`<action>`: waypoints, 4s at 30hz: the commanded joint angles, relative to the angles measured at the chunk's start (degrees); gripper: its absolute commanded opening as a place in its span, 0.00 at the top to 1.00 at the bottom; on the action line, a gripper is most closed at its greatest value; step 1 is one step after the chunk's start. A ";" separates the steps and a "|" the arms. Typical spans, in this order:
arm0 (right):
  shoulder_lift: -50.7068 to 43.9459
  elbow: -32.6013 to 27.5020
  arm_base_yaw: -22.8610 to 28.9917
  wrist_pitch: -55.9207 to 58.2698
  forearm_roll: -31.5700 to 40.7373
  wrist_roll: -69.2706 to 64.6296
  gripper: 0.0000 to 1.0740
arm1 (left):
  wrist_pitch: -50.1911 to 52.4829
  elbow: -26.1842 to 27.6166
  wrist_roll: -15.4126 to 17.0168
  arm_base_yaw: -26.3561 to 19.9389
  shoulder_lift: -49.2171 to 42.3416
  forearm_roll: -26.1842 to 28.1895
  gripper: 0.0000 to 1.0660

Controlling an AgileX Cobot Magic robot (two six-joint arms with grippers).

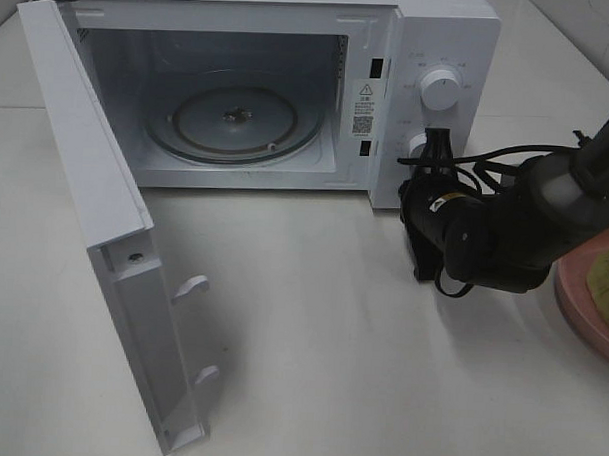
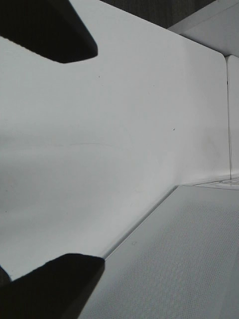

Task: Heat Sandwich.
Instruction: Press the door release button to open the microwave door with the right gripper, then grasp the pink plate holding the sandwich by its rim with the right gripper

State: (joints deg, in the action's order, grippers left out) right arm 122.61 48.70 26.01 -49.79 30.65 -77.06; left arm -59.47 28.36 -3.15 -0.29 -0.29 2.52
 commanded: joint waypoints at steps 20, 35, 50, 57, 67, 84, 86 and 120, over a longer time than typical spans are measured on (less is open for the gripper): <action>-5.84 -4.64 -0.46 3.61 -7.91 0.92 1.00 | 0.06 -0.11 0.06 0.00 -0.46 0.34 0.04; -21.31 -17.76 0.52 17.65 -8.59 13.35 0.99 | 0.06 -0.11 0.06 0.00 -0.46 0.34 0.04; -36.21 -18.33 0.52 44.63 -8.77 52.65 0.95 | 0.06 -0.11 0.06 0.00 -0.46 0.34 0.04; -41.37 -18.33 0.52 54.03 -9.45 62.28 0.92 | 0.06 -0.11 0.06 0.00 -0.46 0.34 0.04; -44.46 -17.93 0.52 69.90 -16.27 65.03 0.86 | 0.06 -0.11 0.06 0.00 -0.46 0.34 0.04; -44.58 -7.28 0.17 93.91 -36.27 65.15 0.63 | 0.06 -0.11 0.06 0.00 -0.46 0.34 0.04; -44.58 -5.50 0.17 95.34 -37.99 65.15 0.54 | 0.06 -0.11 0.06 0.00 -0.46 0.34 0.04; -33.63 -1.66 -17.88 88.98 -41.94 68.64 0.18 | 0.06 -0.11 0.06 0.00 -0.46 0.34 0.04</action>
State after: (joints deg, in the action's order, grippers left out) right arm 86.97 46.81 8.54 41.08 -11.17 -8.37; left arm -59.47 28.36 -3.15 -0.29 -0.29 2.52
